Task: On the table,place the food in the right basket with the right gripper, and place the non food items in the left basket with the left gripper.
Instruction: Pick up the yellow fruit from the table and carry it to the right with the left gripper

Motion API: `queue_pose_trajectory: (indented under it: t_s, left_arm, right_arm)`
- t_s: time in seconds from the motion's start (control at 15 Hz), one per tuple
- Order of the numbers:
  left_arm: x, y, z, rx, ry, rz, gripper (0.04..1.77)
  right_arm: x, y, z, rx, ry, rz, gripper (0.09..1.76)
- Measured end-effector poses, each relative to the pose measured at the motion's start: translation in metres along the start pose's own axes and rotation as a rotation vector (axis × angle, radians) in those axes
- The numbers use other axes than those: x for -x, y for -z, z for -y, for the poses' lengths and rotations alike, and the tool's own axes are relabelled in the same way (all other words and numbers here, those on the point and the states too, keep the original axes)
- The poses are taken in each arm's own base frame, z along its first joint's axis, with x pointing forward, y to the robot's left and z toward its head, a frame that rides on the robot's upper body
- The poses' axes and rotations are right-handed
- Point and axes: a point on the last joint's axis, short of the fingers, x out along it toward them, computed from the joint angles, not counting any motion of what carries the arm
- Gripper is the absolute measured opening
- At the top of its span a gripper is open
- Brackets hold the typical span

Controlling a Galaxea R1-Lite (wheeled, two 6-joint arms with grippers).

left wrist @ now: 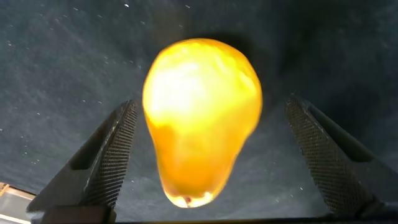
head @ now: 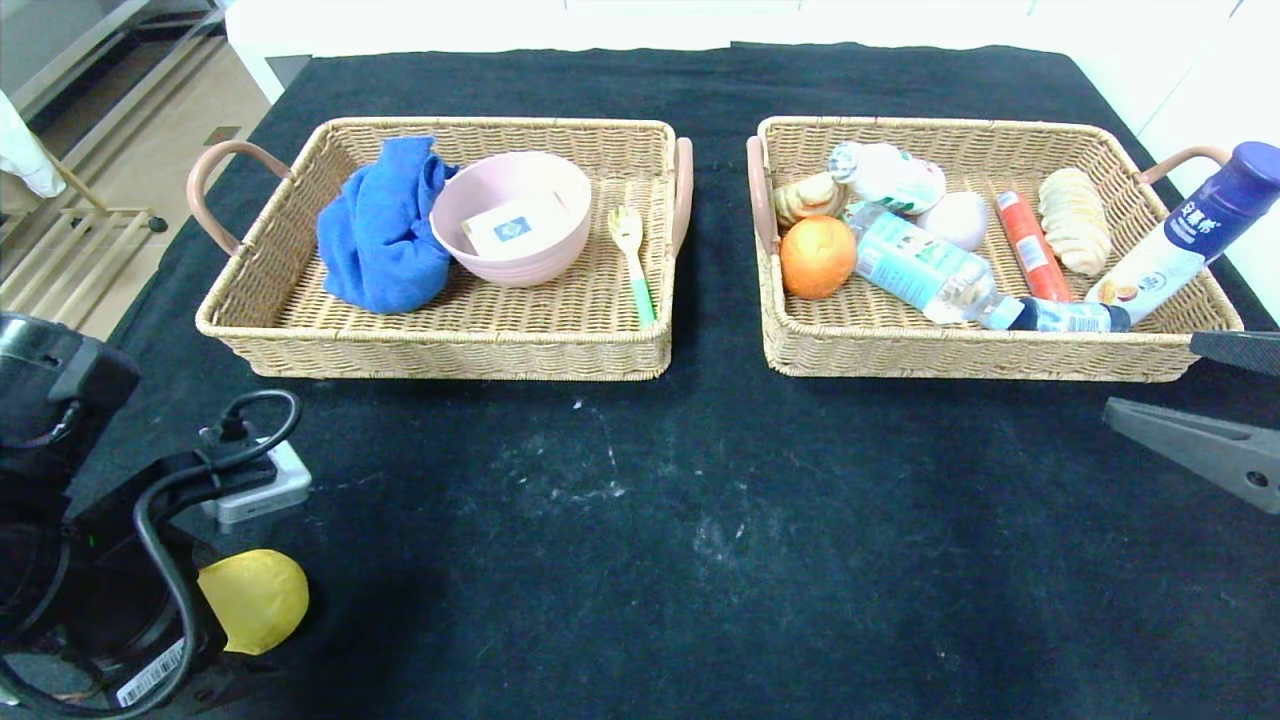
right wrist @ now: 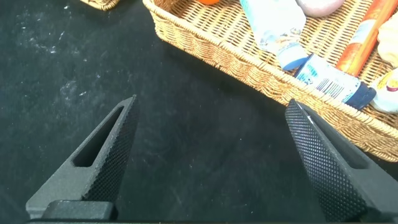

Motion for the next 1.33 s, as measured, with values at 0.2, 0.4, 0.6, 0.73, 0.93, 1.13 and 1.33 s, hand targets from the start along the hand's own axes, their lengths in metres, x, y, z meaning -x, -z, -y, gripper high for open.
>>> queue_pose_trajectory:
  t_s: [0.2, 0.4, 0.6, 0.73, 0.93, 1.13, 1.33]
  left_arm:
    - [-0.003, -0.001, 0.0, 0.0, -0.003, -0.014, 1.72]
    - [-0.005, -0.003, -0.002, 0.0, -0.018, -0.009, 1.72]
    - [-0.01, -0.004, -0.002, 0.001, -0.025, -0.002, 1.72]
    - [-0.012, -0.004, -0.003, 0.002, -0.025, -0.004, 1.72]
    - [-0.012, -0.004, -0.003, 0.002, -0.034, -0.014, 1.72]
    - [-0.012, -0.004, -0.003, 0.006, -0.04, -0.018, 1.35]
    - [-0.012, -0.004, -0.003, 0.009, -0.042, -0.016, 1.14]
  right_arm:
    - [-0.001, 0.001, 0.0, 0.0, -0.001, -0.003, 1.71]
    - [-0.001, 0.001, 0.0, 0.0, -0.004, -0.005, 1.71]
    - [-0.001, 0.001, -0.001, 0.0, -0.004, -0.005, 1.71]
    - [-0.001, 0.002, -0.001, 0.0, -0.004, -0.006, 1.71]
    - [-0.001, 0.002, -0.001, 0.0, -0.004, -0.006, 1.71]
    - [-0.001, 0.002, -0.001, 0.0, -0.004, -0.006, 1.71]
    - [-0.001, 0.002, -0.001, 0.0, -0.004, -0.006, 1.71]
